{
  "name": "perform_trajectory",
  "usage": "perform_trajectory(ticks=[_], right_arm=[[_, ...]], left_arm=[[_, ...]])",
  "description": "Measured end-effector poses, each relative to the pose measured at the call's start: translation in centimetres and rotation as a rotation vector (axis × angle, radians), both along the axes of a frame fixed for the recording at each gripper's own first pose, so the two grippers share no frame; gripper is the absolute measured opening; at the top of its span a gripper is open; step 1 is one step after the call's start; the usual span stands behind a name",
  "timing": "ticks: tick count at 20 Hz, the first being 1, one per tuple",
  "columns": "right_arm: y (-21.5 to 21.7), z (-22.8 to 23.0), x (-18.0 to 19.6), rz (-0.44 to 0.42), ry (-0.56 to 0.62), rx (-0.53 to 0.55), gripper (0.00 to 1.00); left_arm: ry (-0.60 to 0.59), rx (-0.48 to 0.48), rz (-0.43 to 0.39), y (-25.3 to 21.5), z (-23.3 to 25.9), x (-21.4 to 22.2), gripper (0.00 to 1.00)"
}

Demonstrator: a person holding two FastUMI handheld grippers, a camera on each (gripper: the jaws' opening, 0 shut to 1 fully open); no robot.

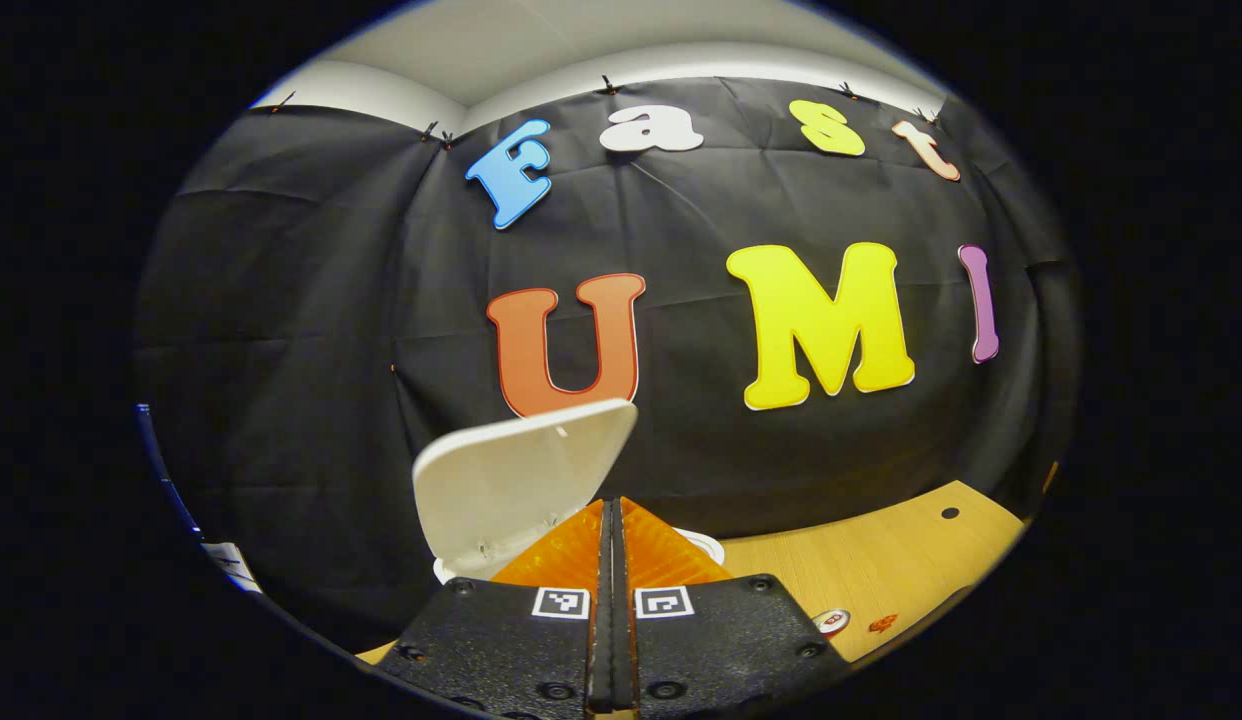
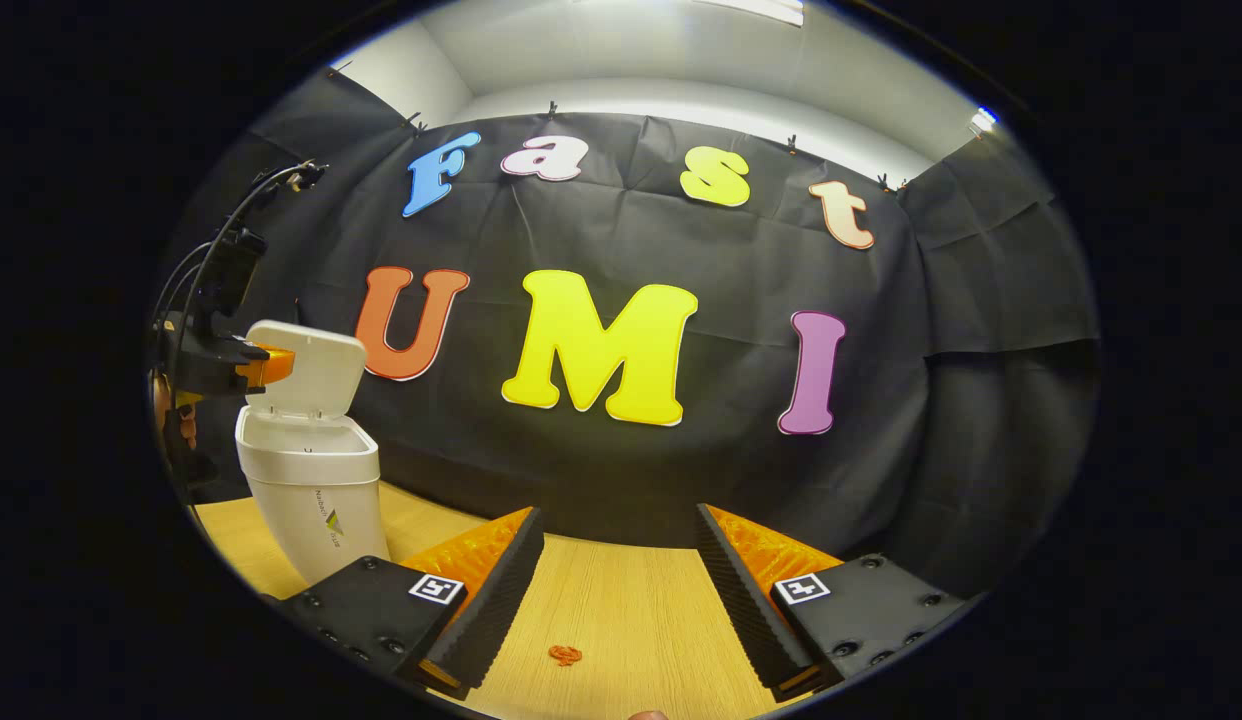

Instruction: Press the lid of the desktop garbage bin to open it, pick up the crumpled paper on the desktop and throw it into the bin, then pick up the pop can on the desktop and drop it into the bin, and finally close the garbage bin lid.

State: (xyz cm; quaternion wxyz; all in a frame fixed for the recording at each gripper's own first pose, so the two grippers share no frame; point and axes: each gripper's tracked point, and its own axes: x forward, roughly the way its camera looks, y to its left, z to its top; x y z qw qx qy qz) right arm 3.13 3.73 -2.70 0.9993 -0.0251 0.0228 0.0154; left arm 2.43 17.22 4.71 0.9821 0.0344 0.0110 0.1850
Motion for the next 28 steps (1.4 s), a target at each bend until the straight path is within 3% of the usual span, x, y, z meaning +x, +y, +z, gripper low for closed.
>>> perform_trajectory(ticks=[7,9,10,11,12,13,15,17,18,19,21,28], right_arm=[[1.0,-1.7,0.4,0.032,0.048,0.002,0.96],[1.2,-3.1,0.5,0.042,0.085,0.000,0.96],[1.4,-3.8,0.7,0.048,0.108,0.002,0.96],[1.7,-4.7,0.8,0.057,0.133,0.005,0.96],[1.8,-5.4,0.9,0.063,0.157,0.012,0.96],[1.9,-6.3,1.1,0.067,0.184,0.019,0.96],[1.9,-8.2,1.5,0.065,0.237,0.029,0.97],[1.9,-10.3,2.0,0.060,0.291,0.036,0.97],[1.9,-11.2,2.3,0.057,0.313,0.038,0.97],[1.8,-12.3,2.7,0.055,0.334,0.037,0.96],[1.8,-14.7,3.3,0.051,0.391,0.029,0.97],[2.7,-25.0,4.0,0.078,0.669,-0.019,0.98]], left_arm=[[-0.027,-0.033,-0.043,-1.3,0.2,-1.2,0.05],[-0.052,-0.044,-0.066,-2.1,0.6,-1.5,0.17],[-0.063,-0.043,-0.069,-2.2,0.8,-1.7,0.27],[-0.068,-0.042,-0.073,-2.4,1.0,-1.8,0.24],[-0.071,-0.041,-0.076,-2.5,1.0,-2.0,0.43],[-0.073,-0.040,-0.082,-2.8,1.0,-2.1,0.42],[-0.075,-0.040,-0.083,-2.9,1.1,-2.3,0.73],[-0.074,-0.038,-0.082,-2.8,1.1,-2.6,0.90],[-0.073,-0.037,-0.082,-2.9,1.1,-2.8,0.79],[-0.072,-0.035,-0.081,-3.0,1.1,-2.9,0.89],[-0.067,-0.032,-0.080,-3.1,1.1,-3.2,0.95],[-0.061,-0.015,-0.090,-3.8,1.1,-3.7,0.96]])
